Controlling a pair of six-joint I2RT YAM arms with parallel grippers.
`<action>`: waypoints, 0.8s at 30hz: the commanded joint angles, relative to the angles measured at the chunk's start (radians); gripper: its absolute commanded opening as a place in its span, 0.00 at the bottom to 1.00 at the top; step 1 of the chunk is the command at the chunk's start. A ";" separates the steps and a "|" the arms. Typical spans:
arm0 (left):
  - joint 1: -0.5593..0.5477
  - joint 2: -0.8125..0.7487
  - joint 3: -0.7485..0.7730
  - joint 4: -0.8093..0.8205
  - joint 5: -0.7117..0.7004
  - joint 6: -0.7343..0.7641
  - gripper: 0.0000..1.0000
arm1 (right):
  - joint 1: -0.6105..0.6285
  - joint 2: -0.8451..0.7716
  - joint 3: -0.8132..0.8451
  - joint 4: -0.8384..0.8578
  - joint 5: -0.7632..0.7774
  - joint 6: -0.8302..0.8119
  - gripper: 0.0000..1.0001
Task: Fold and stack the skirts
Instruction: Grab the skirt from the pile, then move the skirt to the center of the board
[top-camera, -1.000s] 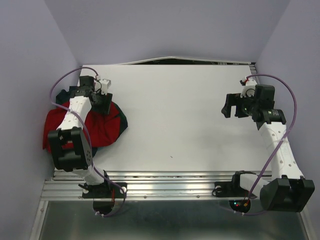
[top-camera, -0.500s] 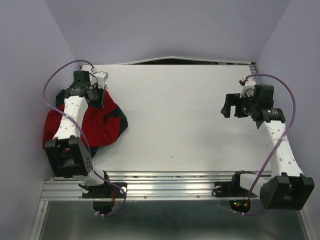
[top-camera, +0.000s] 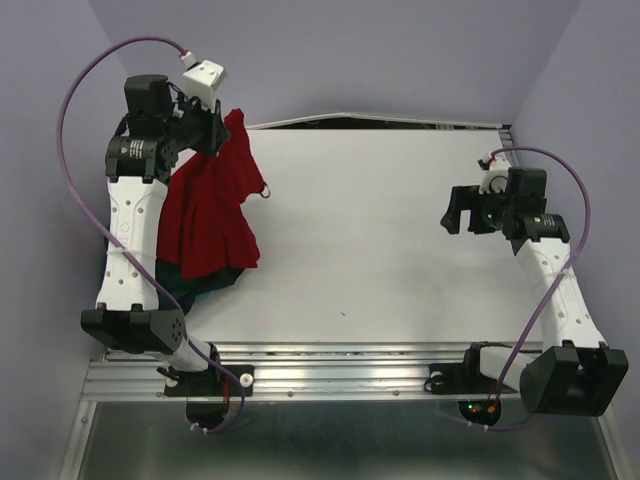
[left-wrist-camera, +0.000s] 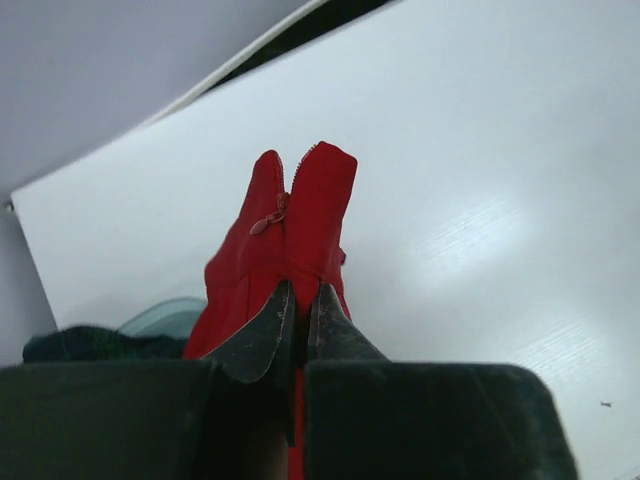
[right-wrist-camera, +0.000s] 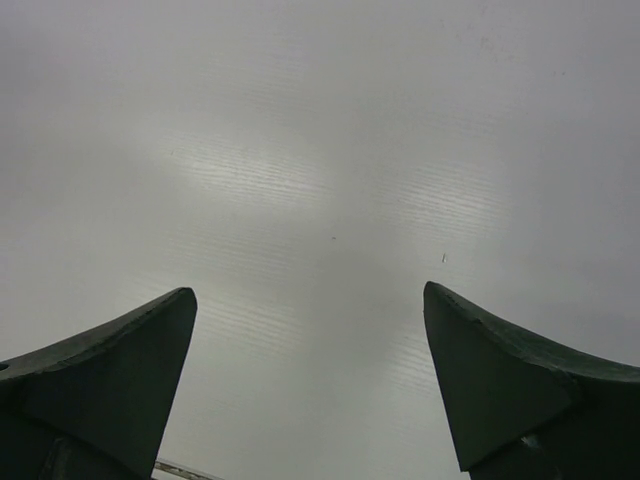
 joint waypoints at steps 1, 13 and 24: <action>-0.069 0.085 0.218 0.001 0.130 -0.028 0.00 | -0.012 0.003 0.069 0.007 -0.017 0.023 1.00; -0.220 0.172 0.323 0.217 0.426 -0.027 0.00 | -0.041 0.032 0.096 0.021 -0.086 0.060 1.00; -0.301 0.238 0.242 0.563 0.813 -0.245 0.00 | -0.041 0.048 0.024 0.099 -0.373 0.059 1.00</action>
